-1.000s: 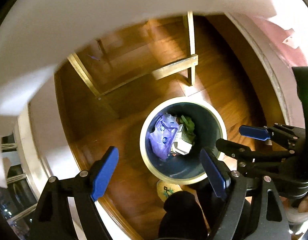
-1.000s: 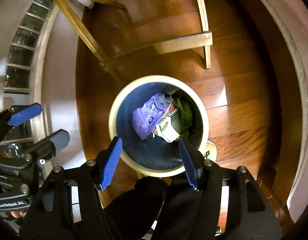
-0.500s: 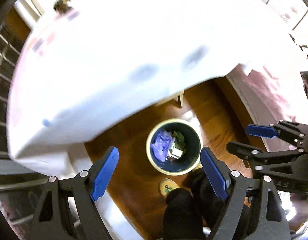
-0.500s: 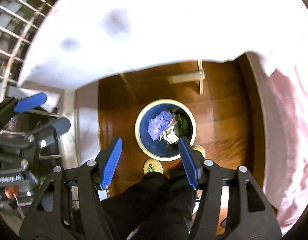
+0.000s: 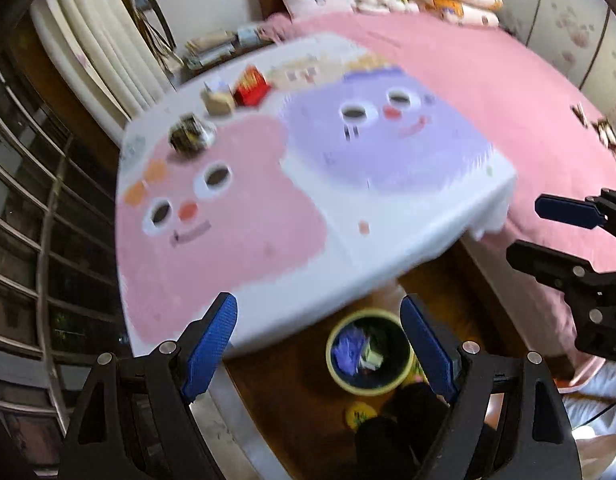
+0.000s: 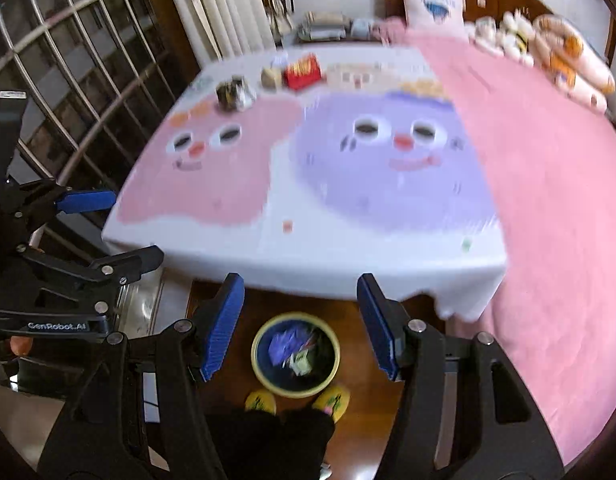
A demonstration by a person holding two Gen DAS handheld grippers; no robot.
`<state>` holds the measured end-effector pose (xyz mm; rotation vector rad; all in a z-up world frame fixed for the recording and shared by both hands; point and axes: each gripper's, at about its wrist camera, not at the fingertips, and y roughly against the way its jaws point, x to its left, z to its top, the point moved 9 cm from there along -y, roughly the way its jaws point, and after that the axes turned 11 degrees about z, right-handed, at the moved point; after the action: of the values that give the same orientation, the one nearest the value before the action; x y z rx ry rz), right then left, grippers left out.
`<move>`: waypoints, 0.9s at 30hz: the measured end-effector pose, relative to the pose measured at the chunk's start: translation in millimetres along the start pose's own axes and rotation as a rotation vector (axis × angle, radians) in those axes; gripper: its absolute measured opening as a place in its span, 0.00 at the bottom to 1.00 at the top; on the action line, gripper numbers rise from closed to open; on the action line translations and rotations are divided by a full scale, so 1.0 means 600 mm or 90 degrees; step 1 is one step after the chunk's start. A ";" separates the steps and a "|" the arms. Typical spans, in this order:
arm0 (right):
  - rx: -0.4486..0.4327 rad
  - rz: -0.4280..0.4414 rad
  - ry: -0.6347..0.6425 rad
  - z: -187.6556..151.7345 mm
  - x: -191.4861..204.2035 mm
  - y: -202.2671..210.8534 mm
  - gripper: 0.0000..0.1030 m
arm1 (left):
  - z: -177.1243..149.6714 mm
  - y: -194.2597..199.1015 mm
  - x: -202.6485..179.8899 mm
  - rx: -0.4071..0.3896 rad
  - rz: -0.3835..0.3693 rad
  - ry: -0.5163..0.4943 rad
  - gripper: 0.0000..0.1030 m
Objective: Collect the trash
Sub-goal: 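Lift both open tools away from the bin back over the table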
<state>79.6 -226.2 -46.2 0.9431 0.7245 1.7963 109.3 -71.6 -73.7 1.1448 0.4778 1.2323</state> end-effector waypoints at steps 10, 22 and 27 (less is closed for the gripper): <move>-0.056 -0.015 0.109 0.161 0.010 0.083 0.54 | 0.174 0.059 0.106 -0.062 0.075 0.090 0.82; -0.057 -0.003 0.158 0.282 -0.029 0.049 0.54 | 0.263 0.032 0.212 -0.049 0.150 0.197 0.82; -0.054 0.025 0.140 0.324 -0.039 -0.002 0.54 | 0.267 -0.003 0.253 -0.059 0.156 0.217 0.82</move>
<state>250.6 -234.0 48.5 0.7149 0.7640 1.9695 290.1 -1.1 32.0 0.9359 0.5382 1.6603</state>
